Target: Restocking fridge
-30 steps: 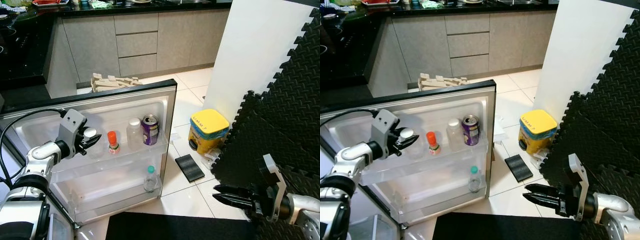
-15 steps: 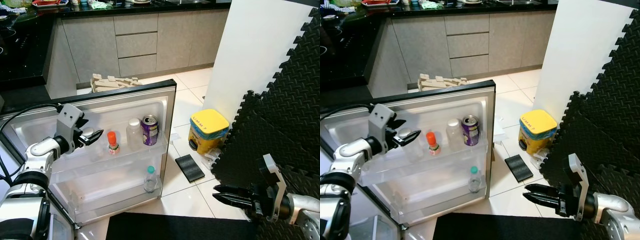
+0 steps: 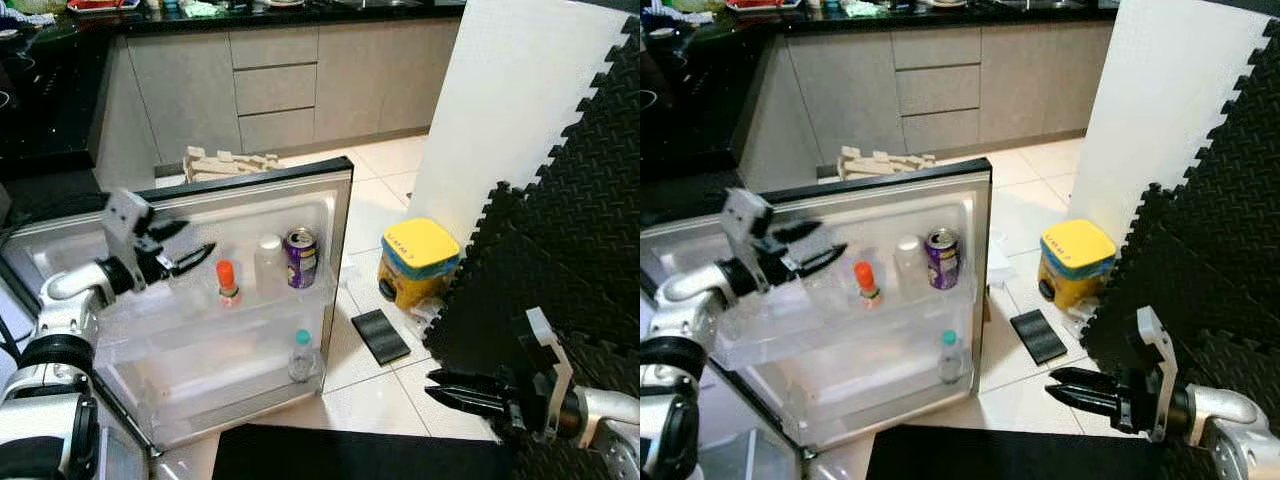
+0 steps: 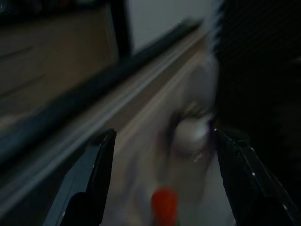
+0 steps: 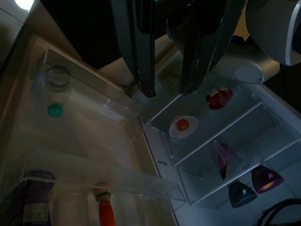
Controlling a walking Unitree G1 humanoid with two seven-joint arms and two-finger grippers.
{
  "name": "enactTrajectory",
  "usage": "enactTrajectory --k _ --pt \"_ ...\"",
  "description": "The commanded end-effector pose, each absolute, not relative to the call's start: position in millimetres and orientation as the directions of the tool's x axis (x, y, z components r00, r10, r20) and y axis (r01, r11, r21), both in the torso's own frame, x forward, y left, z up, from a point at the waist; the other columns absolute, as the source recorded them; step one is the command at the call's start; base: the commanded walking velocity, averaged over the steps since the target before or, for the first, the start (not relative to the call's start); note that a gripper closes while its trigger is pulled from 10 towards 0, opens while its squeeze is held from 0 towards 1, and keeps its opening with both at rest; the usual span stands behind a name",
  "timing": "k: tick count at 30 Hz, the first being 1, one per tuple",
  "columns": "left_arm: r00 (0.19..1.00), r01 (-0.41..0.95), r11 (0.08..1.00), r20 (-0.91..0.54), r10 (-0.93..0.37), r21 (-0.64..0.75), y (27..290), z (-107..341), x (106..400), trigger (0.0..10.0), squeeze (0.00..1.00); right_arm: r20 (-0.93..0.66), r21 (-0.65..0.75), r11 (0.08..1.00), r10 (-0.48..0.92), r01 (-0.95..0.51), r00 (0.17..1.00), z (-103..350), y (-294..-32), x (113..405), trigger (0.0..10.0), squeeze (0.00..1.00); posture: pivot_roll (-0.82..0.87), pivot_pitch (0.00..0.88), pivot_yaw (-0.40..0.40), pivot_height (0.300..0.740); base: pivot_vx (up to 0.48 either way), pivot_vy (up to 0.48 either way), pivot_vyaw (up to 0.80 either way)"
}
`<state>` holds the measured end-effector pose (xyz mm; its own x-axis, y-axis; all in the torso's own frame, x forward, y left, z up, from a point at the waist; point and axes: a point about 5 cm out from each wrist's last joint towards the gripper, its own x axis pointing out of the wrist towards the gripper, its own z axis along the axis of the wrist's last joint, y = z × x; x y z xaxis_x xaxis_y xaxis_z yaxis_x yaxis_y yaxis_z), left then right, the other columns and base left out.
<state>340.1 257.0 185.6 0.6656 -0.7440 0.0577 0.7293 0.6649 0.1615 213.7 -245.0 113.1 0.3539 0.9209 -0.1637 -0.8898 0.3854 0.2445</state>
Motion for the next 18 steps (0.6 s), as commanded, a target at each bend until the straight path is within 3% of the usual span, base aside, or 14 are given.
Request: enactTrajectory --k 1,2,4,8,10,12,14,17,18 --pt "0.598 0.788 0.599 0.053 -0.8 0.144 261.9 188.7 330.2 10.0 0.0 -0.155 0.237 0.383 0.922 -0.893 0.355 115.5 -246.1 213.6 10.0 0.0 0.0 0.0 0.02 0.74 0.0 0.0 0.0" --pt "0.538 0.832 0.54 0.048 -0.841 0.129 258.2 187.4 323.9 10.0 0.0 -0.155 0.24 0.383 0.922 -0.892 0.354 114.8 -245.8 213.5 10.0 0.0 0.0 0.0 0.02 0.74 0.0 0.0 0.0" --pt "0.492 0.862 0.494 0.042 -0.869 0.118 255.1 185.3 318.6 10.0 0.0 -0.155 0.242 0.383 0.922 -0.892 0.354 114.4 -245.5 213.4 10.0 0.0 0.0 0.0 0.02 0.74 0.0 0.0 0.0" --pt "0.417 0.904 0.418 0.028 -0.908 0.086 247.7 177.7 309.1 10.0 0.0 -0.154 0.245 0.383 0.922 -0.891 0.354 114.1 -245.3 213.5 10.0 0.0 0.01 0.0 0.018 0.74 0.0 0.0 0.0" --pt "0.417 0.904 0.418 0.028 -0.908 0.086 247.7 177.7 309.1 10.0 0.0 -0.154 0.245 0.383 0.922 -0.891 0.354 114.1 -245.3 213.5 10.0 0.0 0.01 0.0 0.018 0.74 0.0 0.0 0.0" --pt "0.342 0.939 0.342 -0.002 -0.94 0.032 238.0 162.6 297.2 10.0 0.0 -0.159 0.251 0.387 0.921 -0.887 0.356 112.8 -246.2 213.5 10.0 0.0 0.01 0.0 0.015 0.74 0.0 0.0 0.0" --pt "0.342 0.939 0.342 -0.002 -0.94 0.032 238.0 162.6 297.2 10.0 0.0 -0.159 0.251 0.387 0.921 -0.887 0.356 112.8 -246.2 213.5 10.0 0.0 0.01 0.0 0.015 0.74 0.0 0.0 0.0" --pt "0.235 0.967 0.24 -0.065 -0.97 -0.083 218.3 127.8 274.2 10.0 0.0 -0.179 0.271 0.393 0.917 -0.878 0.356 106.9 -248.0 212.3 10.0 0.0 0.01 0.0 0.011 0.74 0.0 0.0 0.0" --pt "0.235 0.967 0.24 -0.065 -0.97 -0.083 218.3 127.8 274.2 10.0 0.0 -0.179 0.271 0.393 0.917 -0.878 0.356 106.9 -248.0 212.3 10.0 0.0 0.01 0.0 0.011 0.74 0.0 0.0 0.0"
